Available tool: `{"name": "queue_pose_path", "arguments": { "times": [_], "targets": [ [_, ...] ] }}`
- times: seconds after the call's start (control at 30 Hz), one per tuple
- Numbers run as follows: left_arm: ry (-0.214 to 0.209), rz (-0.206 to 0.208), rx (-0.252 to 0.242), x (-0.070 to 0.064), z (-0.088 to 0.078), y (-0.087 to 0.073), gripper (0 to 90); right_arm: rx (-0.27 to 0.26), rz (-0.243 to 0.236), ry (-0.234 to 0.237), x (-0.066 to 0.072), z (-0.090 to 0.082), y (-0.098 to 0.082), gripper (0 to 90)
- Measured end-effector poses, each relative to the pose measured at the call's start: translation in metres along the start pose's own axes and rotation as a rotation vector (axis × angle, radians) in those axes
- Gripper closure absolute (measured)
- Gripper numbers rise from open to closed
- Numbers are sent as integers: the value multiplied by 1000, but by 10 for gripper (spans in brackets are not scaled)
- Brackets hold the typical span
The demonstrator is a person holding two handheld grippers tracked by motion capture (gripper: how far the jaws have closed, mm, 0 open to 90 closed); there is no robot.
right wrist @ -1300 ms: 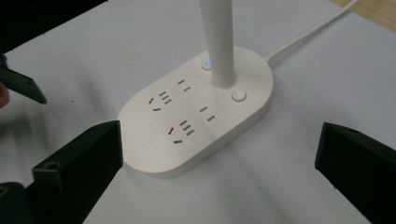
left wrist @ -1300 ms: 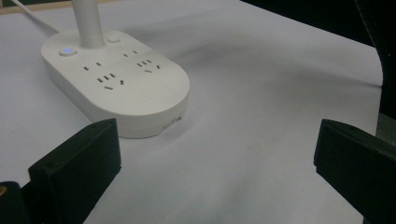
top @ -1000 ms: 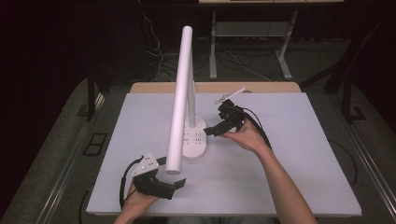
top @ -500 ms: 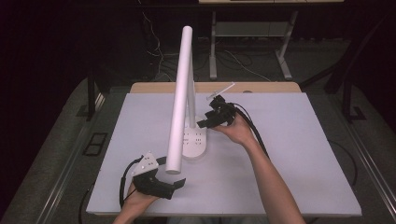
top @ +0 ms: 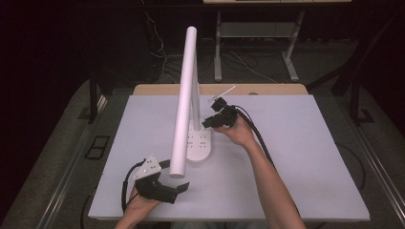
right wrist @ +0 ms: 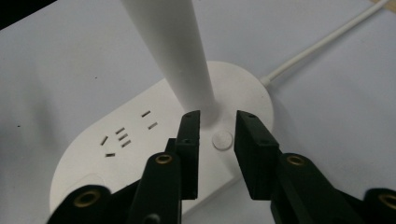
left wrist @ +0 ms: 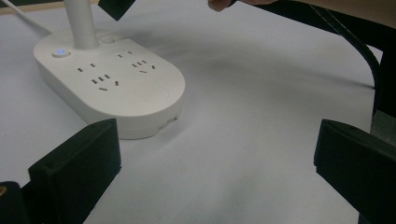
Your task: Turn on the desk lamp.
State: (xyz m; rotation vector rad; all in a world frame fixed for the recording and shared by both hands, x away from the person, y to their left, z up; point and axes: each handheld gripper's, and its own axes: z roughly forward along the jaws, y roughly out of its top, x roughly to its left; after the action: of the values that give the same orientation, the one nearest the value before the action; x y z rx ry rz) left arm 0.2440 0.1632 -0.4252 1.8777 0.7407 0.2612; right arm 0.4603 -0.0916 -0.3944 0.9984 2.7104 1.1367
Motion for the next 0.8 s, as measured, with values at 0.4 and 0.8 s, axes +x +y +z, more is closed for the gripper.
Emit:
{"name": "queue_pose_path", "arguments": {
  "times": [0.4, 0.8],
  "targets": [
    [-2, 2, 4, 1, 0, 0, 0, -32, 55, 38, -8, 9, -2, 885],
    [-3, 5, 8, 1, 1, 0, 0, -23, 64, 57, -12, 23, -7, 897]
  ]
}}
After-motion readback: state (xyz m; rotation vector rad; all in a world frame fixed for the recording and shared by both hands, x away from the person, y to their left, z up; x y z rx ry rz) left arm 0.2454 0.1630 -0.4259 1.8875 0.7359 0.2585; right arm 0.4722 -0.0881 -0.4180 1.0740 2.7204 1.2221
